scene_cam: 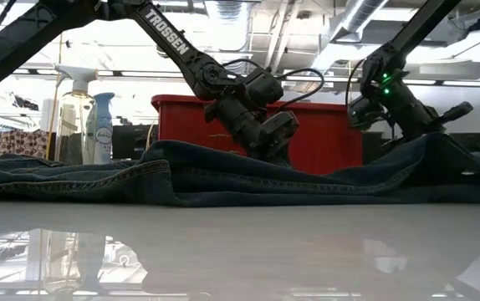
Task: Fold Laundry from Bin
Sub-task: Fold the blue jeans
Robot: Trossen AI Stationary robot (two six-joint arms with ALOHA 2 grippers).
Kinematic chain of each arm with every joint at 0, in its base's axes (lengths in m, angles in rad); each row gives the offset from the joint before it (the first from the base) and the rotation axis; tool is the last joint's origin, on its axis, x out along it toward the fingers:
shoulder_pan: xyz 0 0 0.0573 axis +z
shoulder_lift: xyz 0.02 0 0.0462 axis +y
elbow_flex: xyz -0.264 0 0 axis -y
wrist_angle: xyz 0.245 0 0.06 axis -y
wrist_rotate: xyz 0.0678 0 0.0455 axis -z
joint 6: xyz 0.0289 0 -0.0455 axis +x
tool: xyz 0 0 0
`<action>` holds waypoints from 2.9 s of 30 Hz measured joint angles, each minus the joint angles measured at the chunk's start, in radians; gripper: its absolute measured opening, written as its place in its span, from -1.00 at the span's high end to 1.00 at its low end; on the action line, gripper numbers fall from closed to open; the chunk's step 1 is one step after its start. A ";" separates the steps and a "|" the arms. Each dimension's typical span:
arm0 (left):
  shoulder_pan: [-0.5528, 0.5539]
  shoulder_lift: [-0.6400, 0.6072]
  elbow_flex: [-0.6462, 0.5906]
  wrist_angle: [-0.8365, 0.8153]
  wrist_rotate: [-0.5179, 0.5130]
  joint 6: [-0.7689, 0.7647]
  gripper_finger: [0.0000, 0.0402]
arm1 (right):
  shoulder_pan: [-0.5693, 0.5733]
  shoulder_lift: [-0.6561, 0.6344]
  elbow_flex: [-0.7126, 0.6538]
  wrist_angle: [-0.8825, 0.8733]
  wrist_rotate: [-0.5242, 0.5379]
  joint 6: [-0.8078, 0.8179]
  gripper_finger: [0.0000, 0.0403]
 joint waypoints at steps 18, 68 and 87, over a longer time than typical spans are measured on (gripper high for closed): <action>0.000 0.000 0.000 -0.003 -0.003 0.023 1.00 | 0.282 -0.189 0.056 0.020 0.204 0.101 0.93; -0.017 -0.535 0.457 -1.454 -0.184 0.148 1.00 | 0.654 0.090 0.696 0.242 0.443 -0.487 0.92; -0.239 -1.030 0.457 -1.207 -0.442 -0.237 1.00 | 0.758 0.336 0.696 0.646 0.230 -0.705 0.90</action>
